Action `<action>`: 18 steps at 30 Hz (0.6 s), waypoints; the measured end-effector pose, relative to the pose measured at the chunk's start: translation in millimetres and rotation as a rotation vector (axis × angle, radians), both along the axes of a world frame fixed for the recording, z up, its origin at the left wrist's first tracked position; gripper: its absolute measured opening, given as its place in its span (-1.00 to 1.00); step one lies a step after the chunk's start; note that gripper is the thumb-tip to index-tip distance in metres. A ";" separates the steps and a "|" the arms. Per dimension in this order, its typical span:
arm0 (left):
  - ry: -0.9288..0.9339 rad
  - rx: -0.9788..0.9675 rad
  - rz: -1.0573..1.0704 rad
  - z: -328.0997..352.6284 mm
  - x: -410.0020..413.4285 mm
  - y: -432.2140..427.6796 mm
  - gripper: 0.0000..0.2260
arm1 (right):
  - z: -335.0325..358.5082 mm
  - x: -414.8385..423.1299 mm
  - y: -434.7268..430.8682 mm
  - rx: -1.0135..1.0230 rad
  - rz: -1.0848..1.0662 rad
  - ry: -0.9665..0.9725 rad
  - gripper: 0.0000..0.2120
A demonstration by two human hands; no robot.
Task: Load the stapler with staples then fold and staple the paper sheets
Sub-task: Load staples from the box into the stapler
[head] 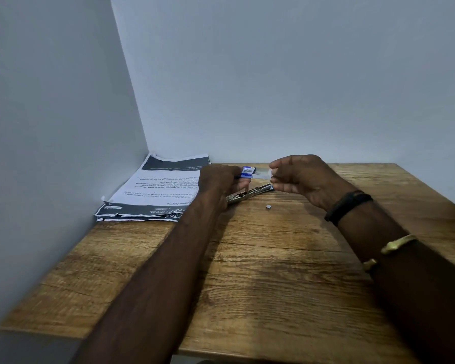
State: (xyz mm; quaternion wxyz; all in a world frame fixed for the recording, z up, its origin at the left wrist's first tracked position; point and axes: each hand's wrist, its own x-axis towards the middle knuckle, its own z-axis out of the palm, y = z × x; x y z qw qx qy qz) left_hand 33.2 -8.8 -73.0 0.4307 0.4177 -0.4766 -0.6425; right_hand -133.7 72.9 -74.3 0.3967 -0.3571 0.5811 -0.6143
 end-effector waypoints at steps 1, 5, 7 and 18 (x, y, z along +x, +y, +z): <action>-0.003 -0.005 -0.007 -0.3 -0.3 0.6 -0.91 | -0.6 0.4 -0.2 -0.004 -0.001 -0.015 -0.90; -0.008 -0.016 -0.033 -0.5 -3.7 3.6 -0.90 | -3.6 1.4 -1.9 0.020 -0.009 -0.048 -0.91; -0.002 -0.025 -0.033 -0.6 -3.5 4.1 -0.90 | -5.4 2.5 -3.2 0.027 -0.018 -0.062 -0.92; 0.004 -0.017 -0.035 -1.0 -1.4 2.9 -0.91 | -1.7 2.7 -0.3 -0.014 0.022 -0.061 -0.91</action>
